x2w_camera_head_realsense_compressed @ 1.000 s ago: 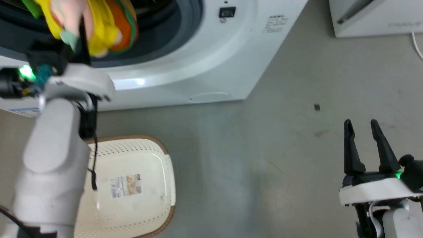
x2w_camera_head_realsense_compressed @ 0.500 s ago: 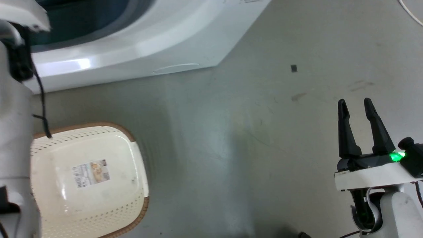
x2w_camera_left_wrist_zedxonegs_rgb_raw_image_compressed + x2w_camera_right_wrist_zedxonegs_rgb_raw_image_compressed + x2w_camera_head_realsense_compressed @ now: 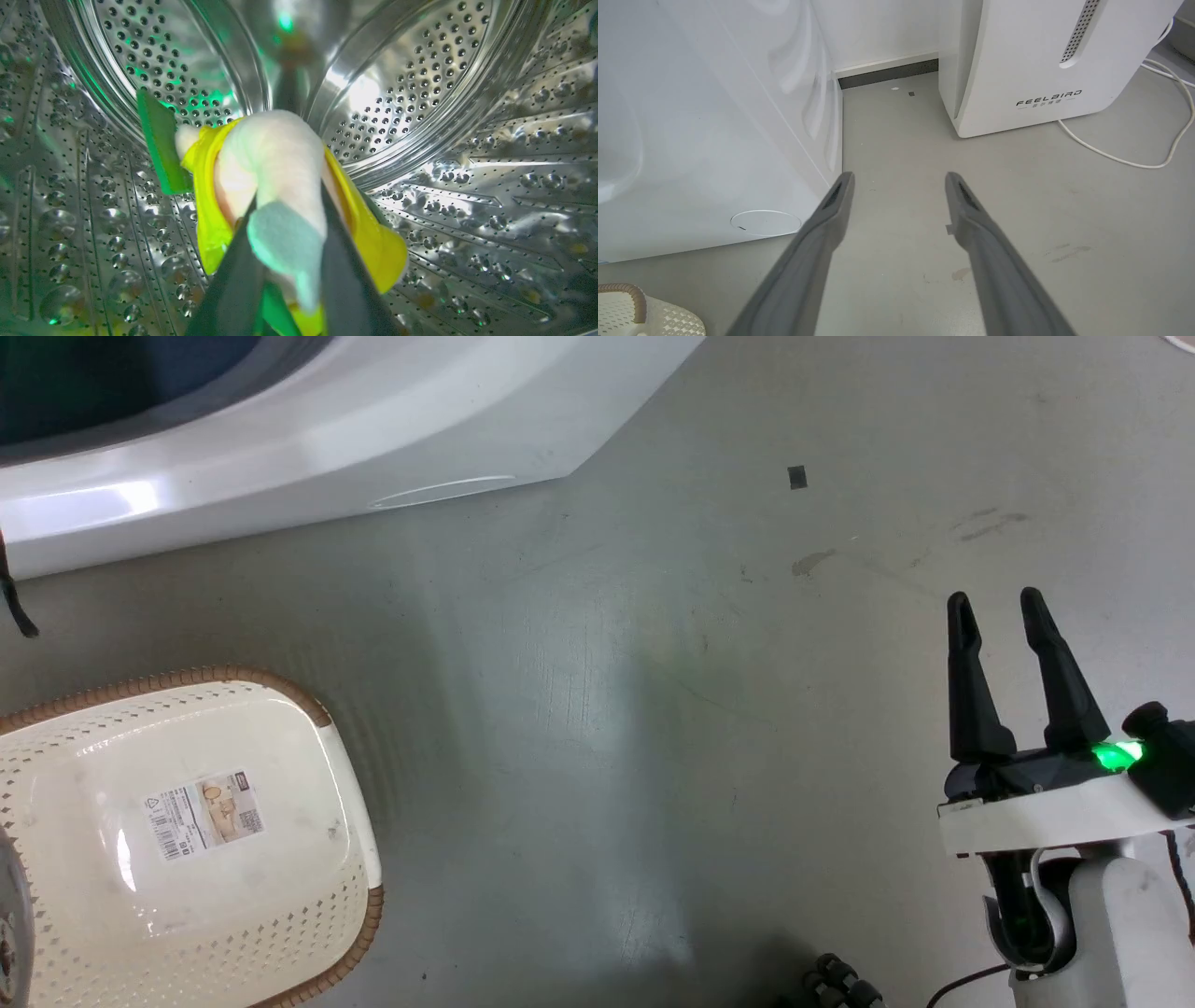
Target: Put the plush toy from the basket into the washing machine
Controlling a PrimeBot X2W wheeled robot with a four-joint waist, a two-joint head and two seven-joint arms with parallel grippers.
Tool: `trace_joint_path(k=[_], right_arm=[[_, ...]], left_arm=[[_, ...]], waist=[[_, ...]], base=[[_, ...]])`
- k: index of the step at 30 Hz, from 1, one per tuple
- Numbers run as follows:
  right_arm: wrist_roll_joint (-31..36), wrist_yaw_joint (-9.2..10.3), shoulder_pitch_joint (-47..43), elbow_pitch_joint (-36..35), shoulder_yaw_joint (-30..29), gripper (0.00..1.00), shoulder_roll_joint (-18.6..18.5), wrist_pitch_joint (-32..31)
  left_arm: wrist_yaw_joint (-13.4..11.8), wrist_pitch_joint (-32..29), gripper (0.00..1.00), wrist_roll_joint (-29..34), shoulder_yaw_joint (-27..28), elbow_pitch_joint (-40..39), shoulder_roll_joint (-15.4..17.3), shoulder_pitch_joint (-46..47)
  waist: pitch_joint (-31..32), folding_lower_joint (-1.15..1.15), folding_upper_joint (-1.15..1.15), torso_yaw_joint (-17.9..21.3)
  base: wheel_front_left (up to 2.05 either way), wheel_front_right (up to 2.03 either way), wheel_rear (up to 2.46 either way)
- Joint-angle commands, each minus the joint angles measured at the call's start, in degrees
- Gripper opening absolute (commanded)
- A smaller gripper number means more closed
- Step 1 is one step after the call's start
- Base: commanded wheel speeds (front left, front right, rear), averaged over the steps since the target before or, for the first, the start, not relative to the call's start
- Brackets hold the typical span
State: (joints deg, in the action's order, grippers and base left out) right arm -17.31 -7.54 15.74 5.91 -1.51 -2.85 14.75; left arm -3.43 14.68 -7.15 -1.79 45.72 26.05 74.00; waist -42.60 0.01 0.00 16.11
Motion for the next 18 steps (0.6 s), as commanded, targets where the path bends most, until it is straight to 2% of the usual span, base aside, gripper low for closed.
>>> trace_joint_path(k=[1,10,18], right_arm=[[-0.3,0.05,0.9,-0.1,0.0,1.00,0.0,0.2],[0.8,0.05,0.7,0.3,-0.6,1.00,0.0,0.2],[2.0,0.05,-0.4,0.0,-0.5,1.00,0.0,0.3]], left_arm=[[0.0,0.3,1.00,0.3,-0.1,0.3,0.2,0.9],[1.2,0.3,1.00,-0.2,0.2,4.1,-0.6,-0.7],[1.7,0.3,1.00,-0.8,0.9,2.3,-3.5,-6.6]], waist=[[0.0,-0.01,0.00,0.0],[2.4,-0.01,0.00,-1.0],[7.1,-0.01,0.00,-2.6]], base=[[0.00,0.00,0.00],[0.00,0.00,0.00],[0.00,0.00,0.00]])
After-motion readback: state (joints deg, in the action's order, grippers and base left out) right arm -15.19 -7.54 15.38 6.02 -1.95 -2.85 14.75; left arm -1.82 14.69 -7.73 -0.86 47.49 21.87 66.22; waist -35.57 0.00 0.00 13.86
